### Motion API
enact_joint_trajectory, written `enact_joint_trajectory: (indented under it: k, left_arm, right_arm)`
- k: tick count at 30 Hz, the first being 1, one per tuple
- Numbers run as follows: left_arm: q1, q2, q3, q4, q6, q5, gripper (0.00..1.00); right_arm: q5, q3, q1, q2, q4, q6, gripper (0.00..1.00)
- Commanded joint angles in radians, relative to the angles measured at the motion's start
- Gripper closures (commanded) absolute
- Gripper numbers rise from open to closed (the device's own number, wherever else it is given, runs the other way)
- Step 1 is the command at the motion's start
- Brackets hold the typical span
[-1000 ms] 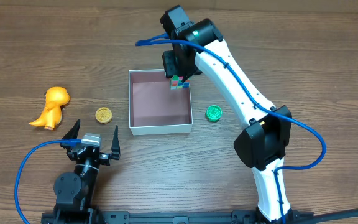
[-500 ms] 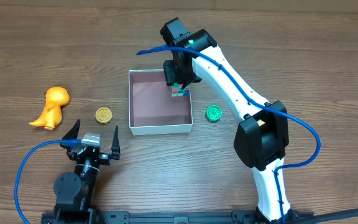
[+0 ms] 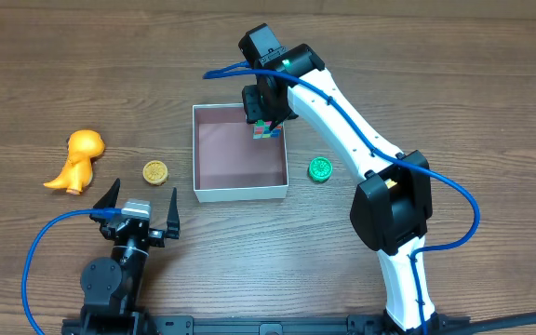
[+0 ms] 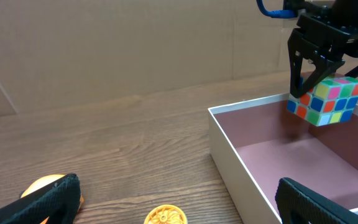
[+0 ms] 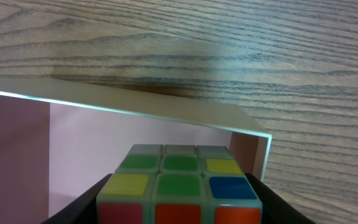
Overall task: Pack container
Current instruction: 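Lift the cube and carry it over the white box with the right gripper, then lower the cube into the box and open the right gripper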
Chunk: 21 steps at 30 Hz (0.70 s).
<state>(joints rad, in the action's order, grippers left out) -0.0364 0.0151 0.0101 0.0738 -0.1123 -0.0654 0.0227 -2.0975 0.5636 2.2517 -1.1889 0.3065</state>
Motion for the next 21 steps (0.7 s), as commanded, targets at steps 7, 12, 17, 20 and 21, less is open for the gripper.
enact_joint_trajectory:
  k: [7, 12, 17, 20, 21]
  left_arm:
    - [0.010, -0.009, -0.005, -0.001, -0.015, 0.010, 0.00]
    - [0.010, -0.009, -0.005, -0.001, -0.015, 0.010, 0.00]
    - [0.010, -0.009, -0.005, -0.001, -0.015, 0.010, 0.00]
    - [0.010, -0.009, -0.005, -0.001, -0.015, 0.010, 0.00]
    - [0.010, -0.009, -0.005, -0.001, -0.015, 0.010, 0.00]
  right_arm:
    - [0.002, 0.003, 0.006, 0.016, 0.003, 0.005, 0.53]
    - [0.002, 0.003, 0.006, 0.039, -0.004, 0.005, 0.53]
    - [0.002, 0.003, 0.006, 0.049, -0.006, 0.005, 0.53]
    - [0.002, 0.003, 0.006, 0.049, -0.004, 0.005, 0.53]
    - [0.003, 0.003, 0.006, 0.049, -0.004, 0.005, 0.52]
